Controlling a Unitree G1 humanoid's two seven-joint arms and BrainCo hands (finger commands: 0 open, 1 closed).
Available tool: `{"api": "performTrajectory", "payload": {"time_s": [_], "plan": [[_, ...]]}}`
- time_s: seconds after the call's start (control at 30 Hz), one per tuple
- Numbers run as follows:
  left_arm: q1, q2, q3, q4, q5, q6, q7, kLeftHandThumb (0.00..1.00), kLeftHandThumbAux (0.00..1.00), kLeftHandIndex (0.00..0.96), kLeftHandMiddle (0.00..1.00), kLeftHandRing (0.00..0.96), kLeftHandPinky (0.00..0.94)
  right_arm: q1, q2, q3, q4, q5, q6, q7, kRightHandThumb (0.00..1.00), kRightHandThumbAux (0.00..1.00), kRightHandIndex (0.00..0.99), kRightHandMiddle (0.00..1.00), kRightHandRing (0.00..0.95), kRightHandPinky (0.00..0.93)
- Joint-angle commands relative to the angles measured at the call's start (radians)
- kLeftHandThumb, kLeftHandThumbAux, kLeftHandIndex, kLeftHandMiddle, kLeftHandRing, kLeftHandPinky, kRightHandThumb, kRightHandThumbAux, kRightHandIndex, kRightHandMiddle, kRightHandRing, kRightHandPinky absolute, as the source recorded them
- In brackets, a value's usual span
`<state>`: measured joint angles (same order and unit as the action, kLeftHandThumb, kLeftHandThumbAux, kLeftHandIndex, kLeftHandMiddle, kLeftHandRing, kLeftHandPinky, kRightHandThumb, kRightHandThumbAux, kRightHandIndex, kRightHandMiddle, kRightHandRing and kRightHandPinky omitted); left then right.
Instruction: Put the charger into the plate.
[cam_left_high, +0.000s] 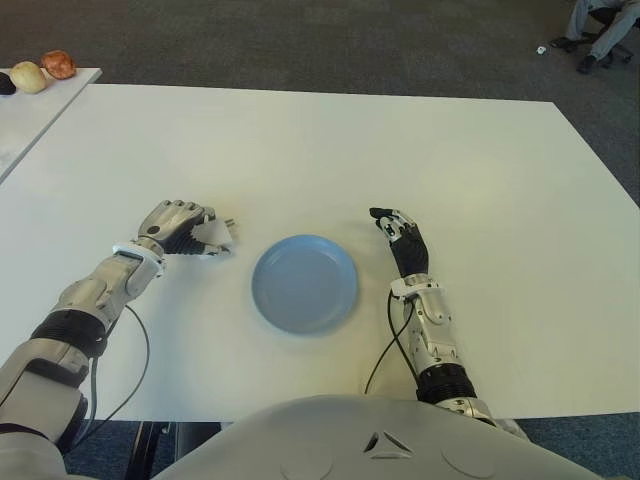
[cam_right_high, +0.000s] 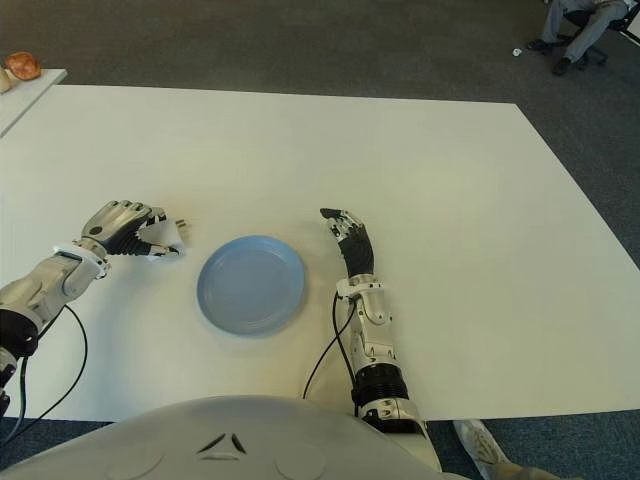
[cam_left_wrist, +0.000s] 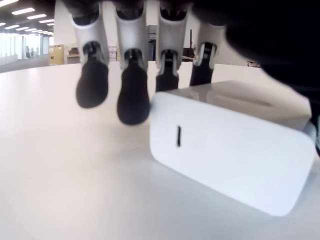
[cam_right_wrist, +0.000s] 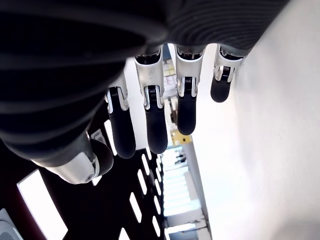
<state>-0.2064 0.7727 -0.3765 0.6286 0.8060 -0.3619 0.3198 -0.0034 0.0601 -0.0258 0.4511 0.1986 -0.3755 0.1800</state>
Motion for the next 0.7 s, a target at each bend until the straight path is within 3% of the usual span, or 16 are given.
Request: {"api": "performTrajectory", "payload": {"time_s": [0.03,0.7], "plan": [[0.050,-0.012,-0.018,-0.026,0.023,0.026,-0.005,0.748,0.696,0.442,0.861,0.855,0.837,0.062,0.026,-0.008,0.060,0.009,0.050,0.000,0.000,0.596,0.370,0.328,0.215,0.103],[0.110,0.021,0.036,-0.156,-0.008,0.009,0.004,0.751,0.697,0.442,0.879,0.869,0.820,0.066,0.033,-0.004,0.049,0.006,0.056,-0.011,0.000,0.577,0.356,0.315,0.202,0.094]]}}
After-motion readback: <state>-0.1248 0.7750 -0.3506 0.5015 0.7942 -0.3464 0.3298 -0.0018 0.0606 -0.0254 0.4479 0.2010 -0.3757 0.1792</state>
